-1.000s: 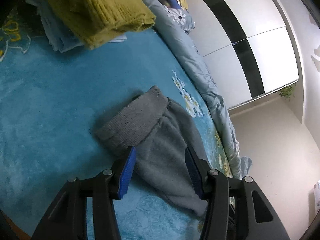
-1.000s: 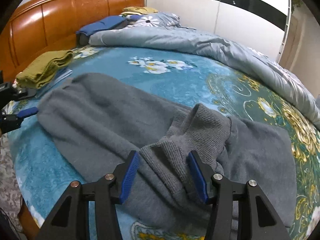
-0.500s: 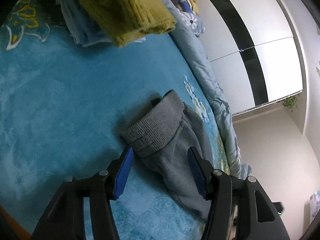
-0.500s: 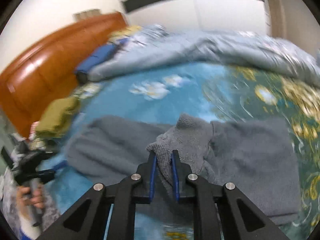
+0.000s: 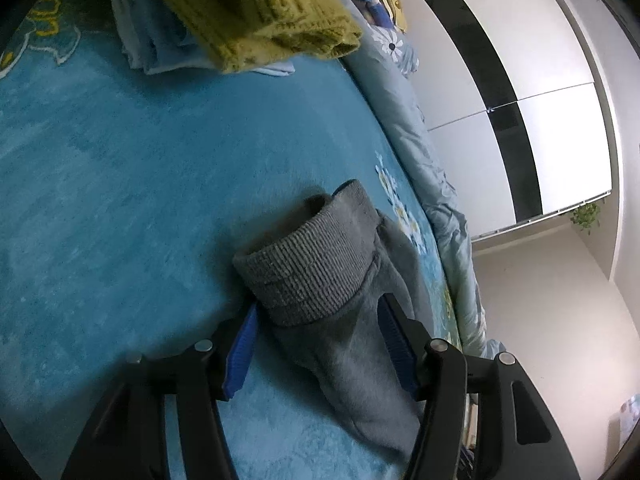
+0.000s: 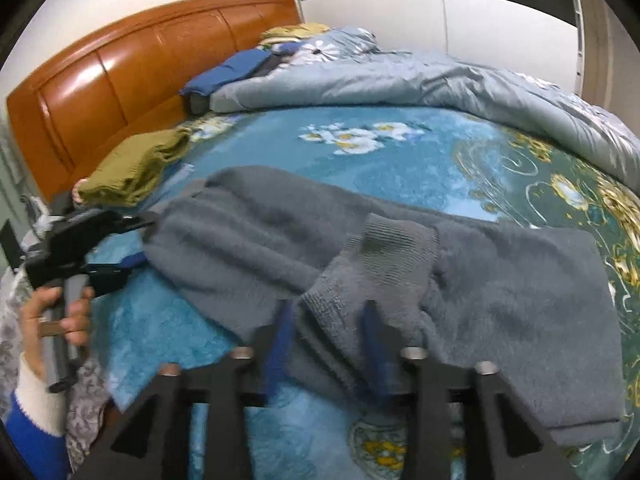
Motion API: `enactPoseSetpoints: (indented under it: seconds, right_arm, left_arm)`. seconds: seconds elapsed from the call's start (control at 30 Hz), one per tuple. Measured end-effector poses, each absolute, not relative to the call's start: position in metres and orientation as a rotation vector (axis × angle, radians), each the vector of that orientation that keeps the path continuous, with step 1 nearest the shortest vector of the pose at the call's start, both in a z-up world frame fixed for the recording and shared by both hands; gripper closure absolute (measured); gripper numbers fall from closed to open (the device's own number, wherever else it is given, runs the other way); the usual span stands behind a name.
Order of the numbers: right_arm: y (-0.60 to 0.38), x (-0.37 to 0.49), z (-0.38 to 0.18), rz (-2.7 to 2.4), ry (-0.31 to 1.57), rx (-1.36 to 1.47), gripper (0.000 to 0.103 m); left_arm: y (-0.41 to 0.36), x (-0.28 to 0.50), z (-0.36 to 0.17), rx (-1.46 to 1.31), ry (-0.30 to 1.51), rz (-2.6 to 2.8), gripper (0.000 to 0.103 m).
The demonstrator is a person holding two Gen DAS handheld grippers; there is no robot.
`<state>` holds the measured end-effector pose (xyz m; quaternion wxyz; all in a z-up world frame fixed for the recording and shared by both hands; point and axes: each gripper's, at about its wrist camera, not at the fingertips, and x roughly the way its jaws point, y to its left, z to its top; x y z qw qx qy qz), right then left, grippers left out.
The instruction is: Fold clothes
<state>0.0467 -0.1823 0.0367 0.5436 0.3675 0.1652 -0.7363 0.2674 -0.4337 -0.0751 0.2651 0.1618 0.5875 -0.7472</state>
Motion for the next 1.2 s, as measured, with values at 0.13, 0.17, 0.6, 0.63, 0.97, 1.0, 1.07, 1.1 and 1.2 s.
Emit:
enactPoseSetpoints:
  seconds: [0.13, 0.17, 0.6, 0.63, 0.97, 1.0, 1.07, 1.1, 1.2]
  right_arm:
    - [-0.152, 0.045, 0.055, -1.792, 0.307, 0.816, 0.046]
    - [-0.144, 0.042, 0.058, -1.811, 0.290, 0.812, 0.045]
    - [-0.043, -0.018, 0.056, -1.955, 0.034, 0.906, 0.045]
    - [-0.036, -0.024, 0.055, -1.966, 0.009, 0.915, 0.045]
    - [0.024, -0.062, 0.037, -2.046, -0.175, 0.989, 0.045]
    - [0.029, -0.064, 0.034, -2.053, -0.181, 0.999, 0.045]
    - [0.037, -0.068, 0.028, -2.060, -0.193, 1.017, 0.045]
    - [0.042, -0.069, 0.026, -2.064, -0.197, 1.026, 0.045]
    - [0.052, -0.072, 0.022, -2.076, -0.200, 1.040, 0.045]
  left_arm:
    - [-0.437, 0.265, -0.074, 0.397, 1.589, -2.027, 0.044]
    - [-0.439, 0.266, -0.075, 0.389, 1.593, -2.026, 0.053]
    - [-0.361, 0.193, 0.081, 0.341, 1.196, -2.534, 0.082]
    - [-0.347, 0.180, 0.096, 0.347, 1.148, -2.599, 0.082]
    - [-0.197, 0.031, 0.103, 0.781, 0.919, -2.963, 0.082]
    - [-0.183, 0.020, 0.090, 0.860, 0.894, -2.961, 0.082]
    - [-0.160, 0.001, 0.061, 1.012, 0.853, -2.949, 0.082]
    - [-0.152, -0.005, 0.046, 1.080, 0.841, -2.938, 0.082]
    - [-0.137, -0.017, 0.019, 1.187, 0.822, -2.911, 0.082]
